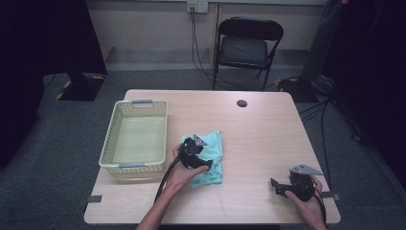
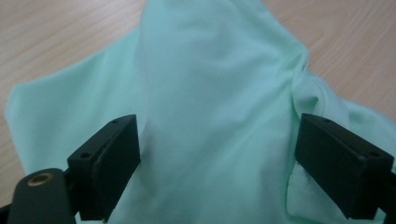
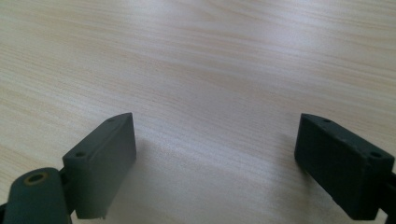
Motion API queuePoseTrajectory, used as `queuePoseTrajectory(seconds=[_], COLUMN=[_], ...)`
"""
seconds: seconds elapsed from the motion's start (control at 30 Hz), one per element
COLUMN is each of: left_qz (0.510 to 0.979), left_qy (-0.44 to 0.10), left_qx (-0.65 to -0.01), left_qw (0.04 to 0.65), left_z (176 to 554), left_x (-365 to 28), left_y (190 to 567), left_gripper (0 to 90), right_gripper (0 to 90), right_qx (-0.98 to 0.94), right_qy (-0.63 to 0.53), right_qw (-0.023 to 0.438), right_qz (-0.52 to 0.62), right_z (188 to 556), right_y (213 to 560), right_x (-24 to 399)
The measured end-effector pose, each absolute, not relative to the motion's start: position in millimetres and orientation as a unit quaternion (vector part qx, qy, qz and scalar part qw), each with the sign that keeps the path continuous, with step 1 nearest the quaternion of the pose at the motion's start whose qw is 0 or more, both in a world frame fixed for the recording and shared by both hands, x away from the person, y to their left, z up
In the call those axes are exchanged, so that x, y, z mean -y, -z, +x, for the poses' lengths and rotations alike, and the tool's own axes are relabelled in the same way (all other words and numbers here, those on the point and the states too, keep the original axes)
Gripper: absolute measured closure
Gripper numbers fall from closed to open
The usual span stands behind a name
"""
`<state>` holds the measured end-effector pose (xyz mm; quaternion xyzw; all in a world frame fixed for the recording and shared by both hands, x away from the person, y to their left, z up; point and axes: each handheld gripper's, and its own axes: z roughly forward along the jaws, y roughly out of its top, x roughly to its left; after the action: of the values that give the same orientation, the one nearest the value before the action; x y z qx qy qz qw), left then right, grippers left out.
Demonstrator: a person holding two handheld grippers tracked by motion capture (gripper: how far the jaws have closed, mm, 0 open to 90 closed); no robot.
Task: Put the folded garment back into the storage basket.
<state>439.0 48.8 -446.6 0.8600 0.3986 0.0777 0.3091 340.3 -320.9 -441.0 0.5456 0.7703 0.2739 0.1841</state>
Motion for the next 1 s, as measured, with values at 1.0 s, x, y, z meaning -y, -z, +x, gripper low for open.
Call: queuePoseTrajectory(seconds=[1.0], left_qz=[0.856], left_qy=[-0.075], left_qx=[-0.404], left_qw=[0.312], left_z=[438.1], left_x=[-51.4], left_y=[457.3], left_gripper=[8.7], right_gripper=[11.9], right_qx=[-0.773], right_qy=[-0.276], right_qw=[0.181], right_qz=[0.541], right_z=[339.8], right_y=[441.0], right_x=[320.6])
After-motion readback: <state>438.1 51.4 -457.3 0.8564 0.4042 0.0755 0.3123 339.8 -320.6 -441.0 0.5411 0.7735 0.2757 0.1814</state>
